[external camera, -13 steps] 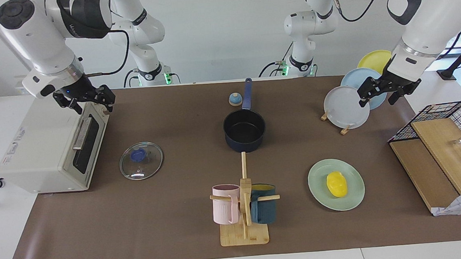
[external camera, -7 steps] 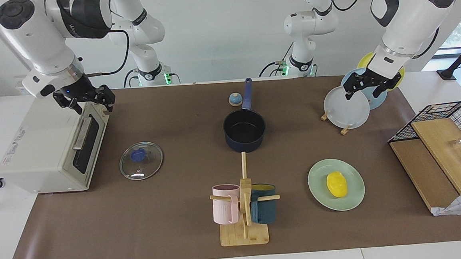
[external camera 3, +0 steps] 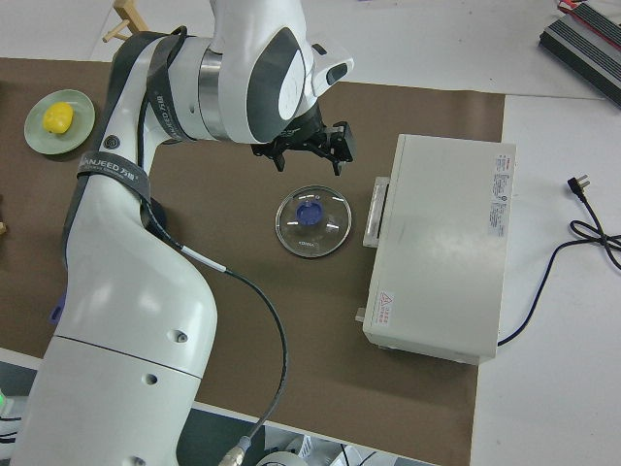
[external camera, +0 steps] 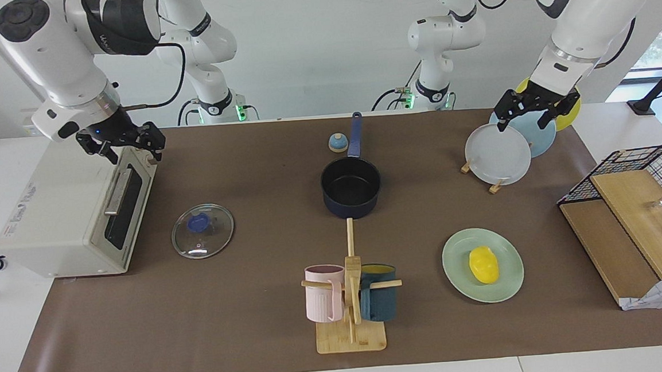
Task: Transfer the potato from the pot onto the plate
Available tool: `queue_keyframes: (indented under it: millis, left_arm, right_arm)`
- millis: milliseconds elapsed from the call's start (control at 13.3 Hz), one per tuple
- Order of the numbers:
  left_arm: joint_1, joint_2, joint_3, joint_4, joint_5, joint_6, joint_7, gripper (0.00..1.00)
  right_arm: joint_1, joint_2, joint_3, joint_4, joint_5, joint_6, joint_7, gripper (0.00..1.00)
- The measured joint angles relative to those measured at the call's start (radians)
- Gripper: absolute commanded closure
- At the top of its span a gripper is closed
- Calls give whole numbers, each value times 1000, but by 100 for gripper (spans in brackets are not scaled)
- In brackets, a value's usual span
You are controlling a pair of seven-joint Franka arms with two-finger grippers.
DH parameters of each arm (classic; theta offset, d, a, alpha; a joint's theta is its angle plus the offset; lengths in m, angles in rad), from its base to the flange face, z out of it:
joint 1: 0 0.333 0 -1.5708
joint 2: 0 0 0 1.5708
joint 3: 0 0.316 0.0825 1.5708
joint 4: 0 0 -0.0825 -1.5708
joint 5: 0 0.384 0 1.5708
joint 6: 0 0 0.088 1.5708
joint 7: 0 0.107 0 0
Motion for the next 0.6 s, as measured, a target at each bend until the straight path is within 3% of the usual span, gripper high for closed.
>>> queue_keyframes:
  millis: [601]
  left_arm:
    - [28,0,-32,0,0,-10,0,0]
  right_arm:
    - [0,0,1,2,0,0,0,0]
